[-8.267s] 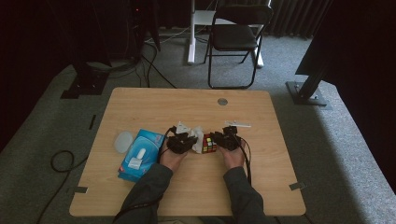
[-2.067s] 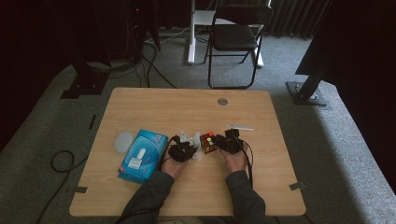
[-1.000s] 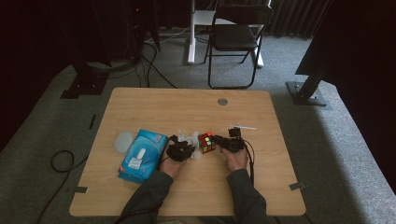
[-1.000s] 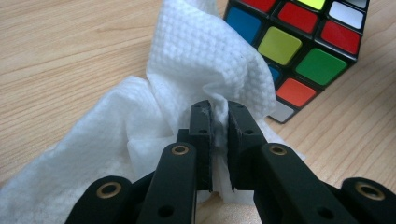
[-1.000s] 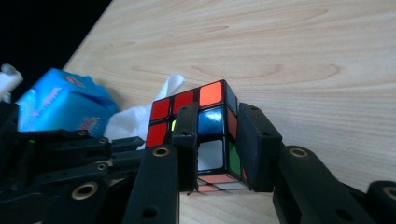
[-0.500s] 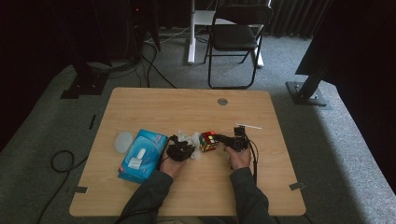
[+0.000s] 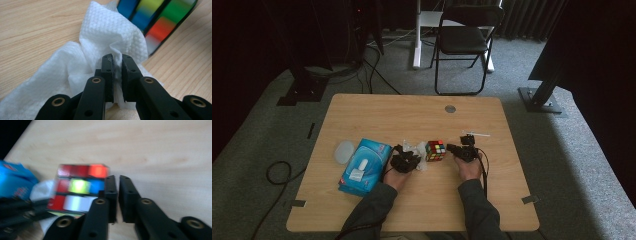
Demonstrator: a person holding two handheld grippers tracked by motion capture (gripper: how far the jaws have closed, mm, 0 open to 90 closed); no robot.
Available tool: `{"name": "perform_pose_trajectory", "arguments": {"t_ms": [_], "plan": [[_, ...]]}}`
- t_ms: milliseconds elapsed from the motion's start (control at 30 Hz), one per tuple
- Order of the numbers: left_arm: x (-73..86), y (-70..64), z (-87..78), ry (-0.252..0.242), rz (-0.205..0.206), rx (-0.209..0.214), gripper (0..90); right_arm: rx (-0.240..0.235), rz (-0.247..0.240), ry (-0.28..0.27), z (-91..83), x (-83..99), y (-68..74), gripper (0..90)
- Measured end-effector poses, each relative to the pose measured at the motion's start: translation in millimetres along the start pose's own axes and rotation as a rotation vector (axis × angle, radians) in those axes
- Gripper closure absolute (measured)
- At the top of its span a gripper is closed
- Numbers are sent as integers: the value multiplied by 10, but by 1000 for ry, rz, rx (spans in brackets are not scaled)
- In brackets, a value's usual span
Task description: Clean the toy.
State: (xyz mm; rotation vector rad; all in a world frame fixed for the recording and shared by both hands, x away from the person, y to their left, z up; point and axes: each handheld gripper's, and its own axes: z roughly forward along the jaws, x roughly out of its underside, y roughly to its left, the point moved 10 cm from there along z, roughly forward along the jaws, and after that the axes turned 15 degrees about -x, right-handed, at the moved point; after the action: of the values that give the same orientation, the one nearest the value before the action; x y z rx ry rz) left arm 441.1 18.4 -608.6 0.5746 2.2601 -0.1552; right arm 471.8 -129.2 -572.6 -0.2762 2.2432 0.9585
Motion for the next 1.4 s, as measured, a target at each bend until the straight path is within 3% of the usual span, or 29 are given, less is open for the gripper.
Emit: {"name": "perform_pose_trajectory", "arguments": {"t_ms": [67, 133, 300, 400, 433, 633, 833, 867, 1167, 1400], "plan": [[-1, 2, 2, 1, -2, 3, 824, -16, 13, 27, 112, 130, -19, 836], [-1, 1, 1, 1, 0, 2, 824, -13, 13, 27, 148, 149, -4, 832], [0, 3, 1, 1, 0, 3, 824, -20, -14, -2, 113, 83, 79, 779], [0, 2, 1, 1, 0, 1, 823, -34, -38, -29, 56, 13, 170, 733], [-1, 1, 1, 0, -2, 2, 823, -58, -52, -46, 36, -16, 261, 708], [-1, 0, 1, 0, -3, 3, 823, -86, -55, -25, 111, 27, 365, 671], [1, 3, 1, 2, -1, 5, 822, -89, -33, -12, 152, 54, 347, 683], [0, 2, 2, 1, 0, 3, 823, -101, -2, -16, 159, 51, 325, 682], [-1, 1, 2, 2, 2, 4, 823, -188, 115, -39, 141, 32, 229, 692], [-7, -2, 7, 2, 2, 1, 823, -115, 97, -56, 6, -27, 92, 728]]}}
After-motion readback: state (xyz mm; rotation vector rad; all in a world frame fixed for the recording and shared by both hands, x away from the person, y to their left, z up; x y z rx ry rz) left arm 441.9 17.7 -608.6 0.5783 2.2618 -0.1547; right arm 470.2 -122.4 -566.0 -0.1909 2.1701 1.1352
